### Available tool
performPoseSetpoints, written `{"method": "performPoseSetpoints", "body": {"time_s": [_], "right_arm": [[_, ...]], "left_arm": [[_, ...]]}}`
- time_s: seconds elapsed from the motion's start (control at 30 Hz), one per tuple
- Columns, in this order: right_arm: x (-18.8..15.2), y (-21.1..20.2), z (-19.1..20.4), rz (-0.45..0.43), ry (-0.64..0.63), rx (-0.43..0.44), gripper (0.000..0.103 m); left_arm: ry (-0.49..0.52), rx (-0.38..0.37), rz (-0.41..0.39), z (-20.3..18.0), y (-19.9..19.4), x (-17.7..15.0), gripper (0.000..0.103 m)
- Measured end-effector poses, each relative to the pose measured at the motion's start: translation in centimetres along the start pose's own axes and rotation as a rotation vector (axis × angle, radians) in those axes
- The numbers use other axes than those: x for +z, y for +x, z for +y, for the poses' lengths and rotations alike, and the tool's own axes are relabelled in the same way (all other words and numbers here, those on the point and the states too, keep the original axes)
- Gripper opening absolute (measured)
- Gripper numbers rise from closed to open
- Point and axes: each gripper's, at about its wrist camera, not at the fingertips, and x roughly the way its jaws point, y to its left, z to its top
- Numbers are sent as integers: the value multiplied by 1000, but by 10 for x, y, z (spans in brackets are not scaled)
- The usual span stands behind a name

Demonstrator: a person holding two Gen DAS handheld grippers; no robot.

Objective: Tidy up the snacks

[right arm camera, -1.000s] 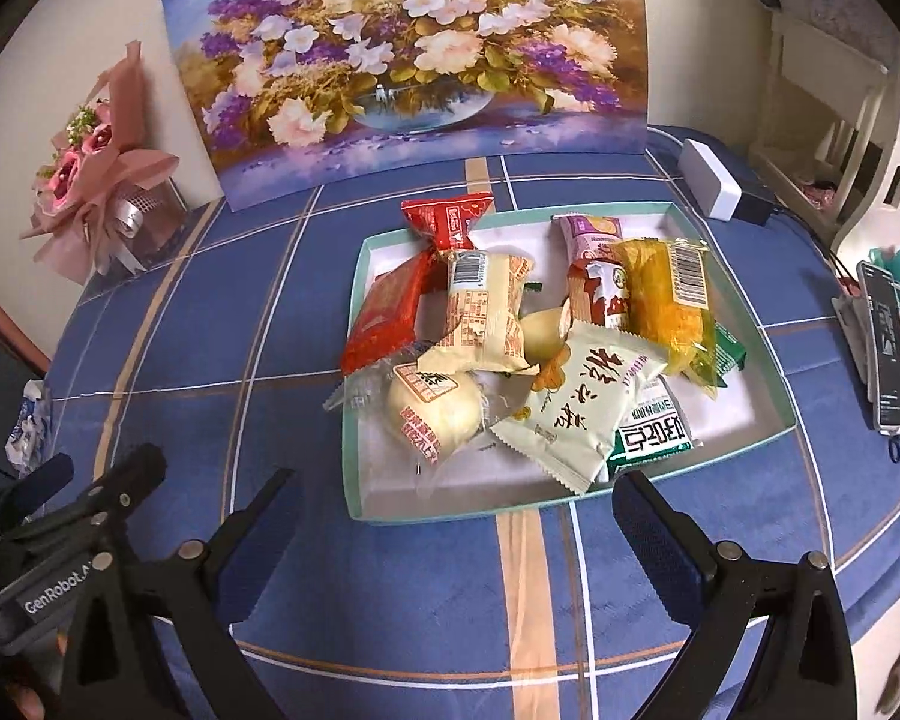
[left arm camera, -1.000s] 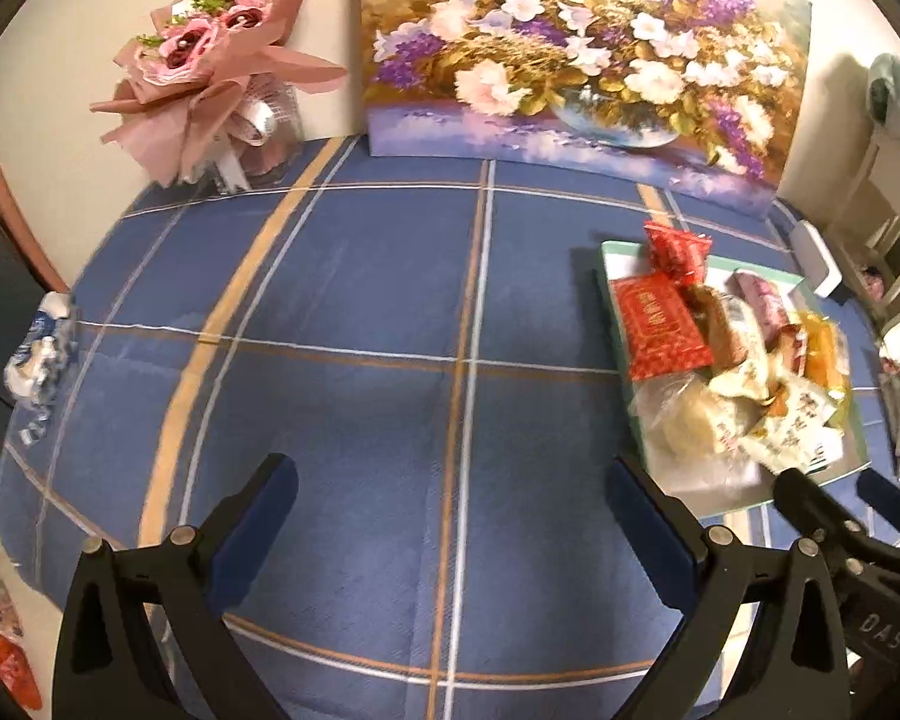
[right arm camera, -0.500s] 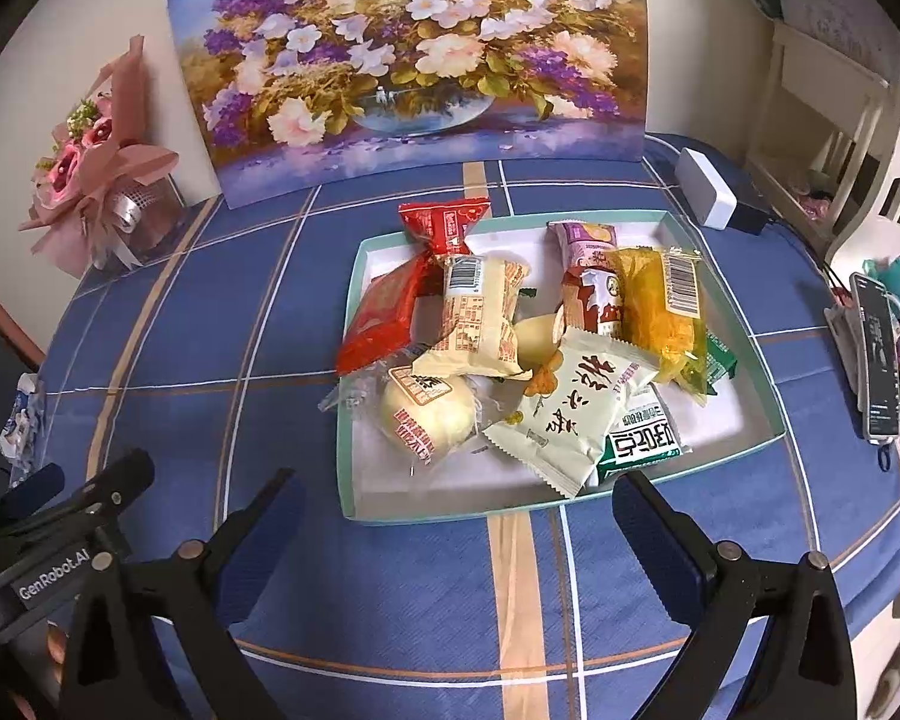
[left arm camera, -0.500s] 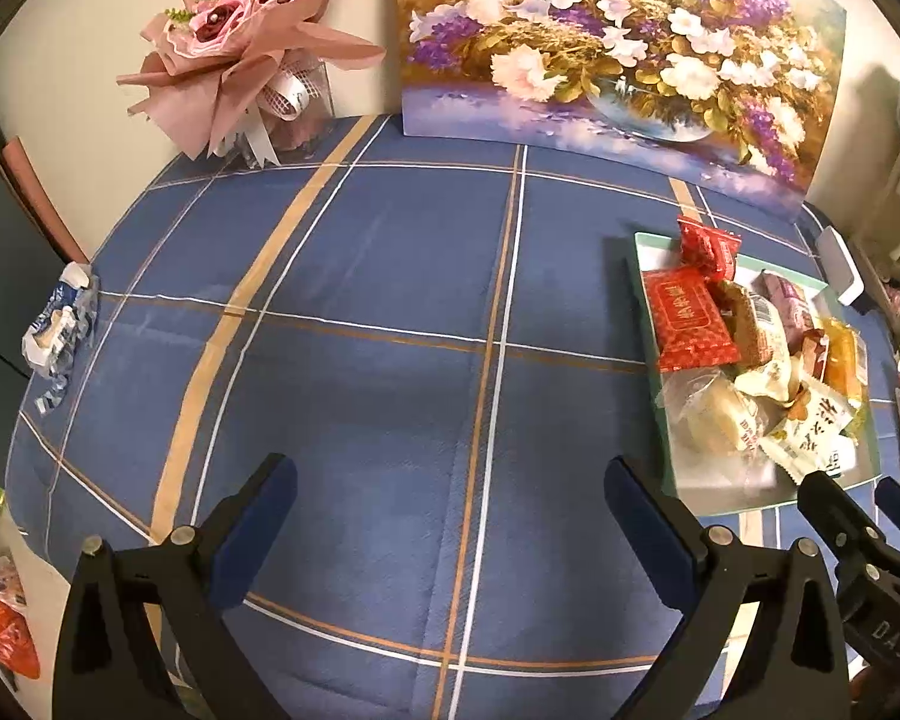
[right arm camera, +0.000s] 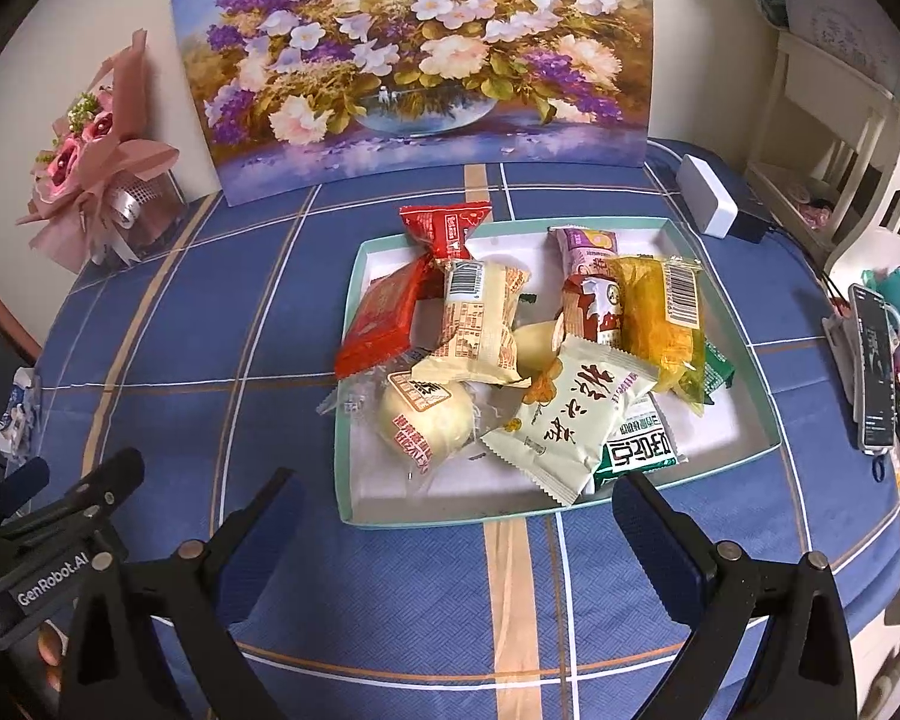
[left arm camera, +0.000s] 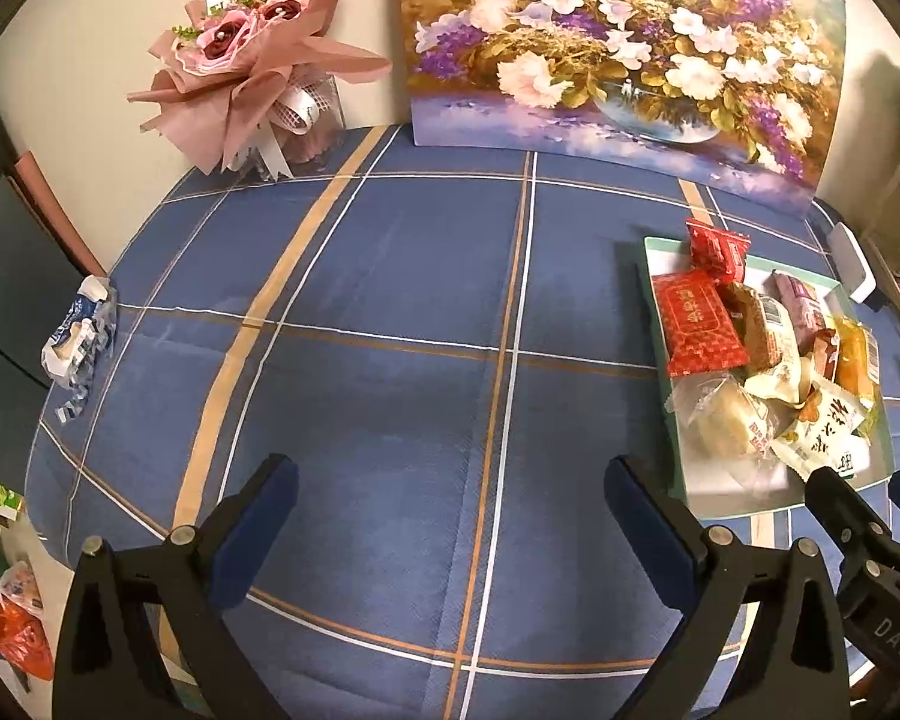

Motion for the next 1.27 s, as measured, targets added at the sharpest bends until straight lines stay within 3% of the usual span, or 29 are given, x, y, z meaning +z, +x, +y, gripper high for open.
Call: {"method": "performPoseSetpoints", "body": {"time_s": [1.0,1.27], "right_arm": [[1,2,-3,14,-3,-7,103],[1,3,-3,21,-6,-7,103]], "left_arm": [[-25,60,26,1,1,2,102],[3,56,-9,-3,-7,0,102]]}}
